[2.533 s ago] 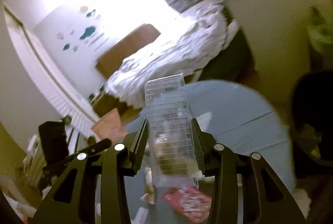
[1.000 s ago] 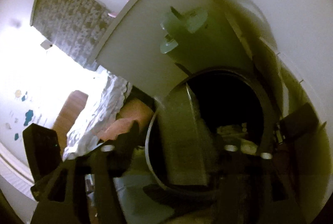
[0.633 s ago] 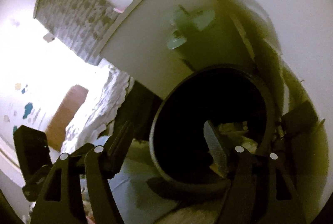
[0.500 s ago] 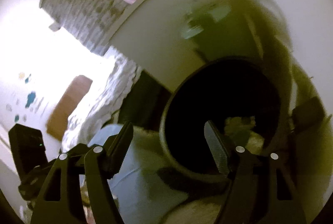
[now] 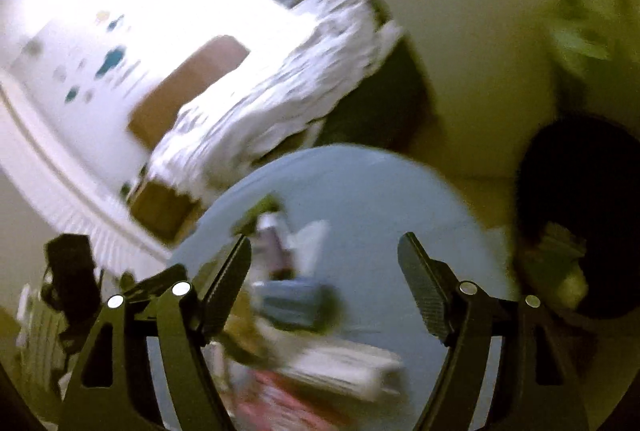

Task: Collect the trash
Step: 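Move both open grippers back over the table, then grasp the purple marker with the left gripper while the right grasps the green gum pack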

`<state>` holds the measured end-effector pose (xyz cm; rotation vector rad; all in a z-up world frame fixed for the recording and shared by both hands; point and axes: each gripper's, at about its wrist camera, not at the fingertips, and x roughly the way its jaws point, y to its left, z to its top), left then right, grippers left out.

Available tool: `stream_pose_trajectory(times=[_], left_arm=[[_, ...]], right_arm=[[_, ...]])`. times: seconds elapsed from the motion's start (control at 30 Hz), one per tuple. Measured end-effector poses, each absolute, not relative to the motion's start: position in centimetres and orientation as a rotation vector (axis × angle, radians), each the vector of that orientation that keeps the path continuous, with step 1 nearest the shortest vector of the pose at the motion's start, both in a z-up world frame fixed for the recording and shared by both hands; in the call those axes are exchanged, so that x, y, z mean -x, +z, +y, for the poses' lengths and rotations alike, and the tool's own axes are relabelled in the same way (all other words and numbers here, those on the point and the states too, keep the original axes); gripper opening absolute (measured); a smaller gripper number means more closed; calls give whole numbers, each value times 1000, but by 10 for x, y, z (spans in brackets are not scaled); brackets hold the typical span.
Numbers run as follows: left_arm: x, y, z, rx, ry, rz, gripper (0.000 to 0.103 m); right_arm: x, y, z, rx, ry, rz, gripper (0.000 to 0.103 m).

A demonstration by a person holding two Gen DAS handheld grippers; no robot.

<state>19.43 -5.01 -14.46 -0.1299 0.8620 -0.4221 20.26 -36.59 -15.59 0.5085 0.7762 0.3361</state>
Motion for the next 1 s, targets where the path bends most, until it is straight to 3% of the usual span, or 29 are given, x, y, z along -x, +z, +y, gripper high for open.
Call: stream_pose_trajectory(times=[0.2,0.4,0.53,1.0], left_arm=[[-198,-165,-3,28,-421,894,69],[-199,-181,-1,-210,-535,876,69],[-202,-190,-7,-345,-602,875,69],[-192,-201,-26,-481,-742,862,62]], right_arm=[[-274,-149,-278,-435,455,946,75],[-351,-183,-219,-396,461,1175,75],[-381,-201,-196,-392,455,1250,66],[-407,-203,-131,-93,418,1169,46]])
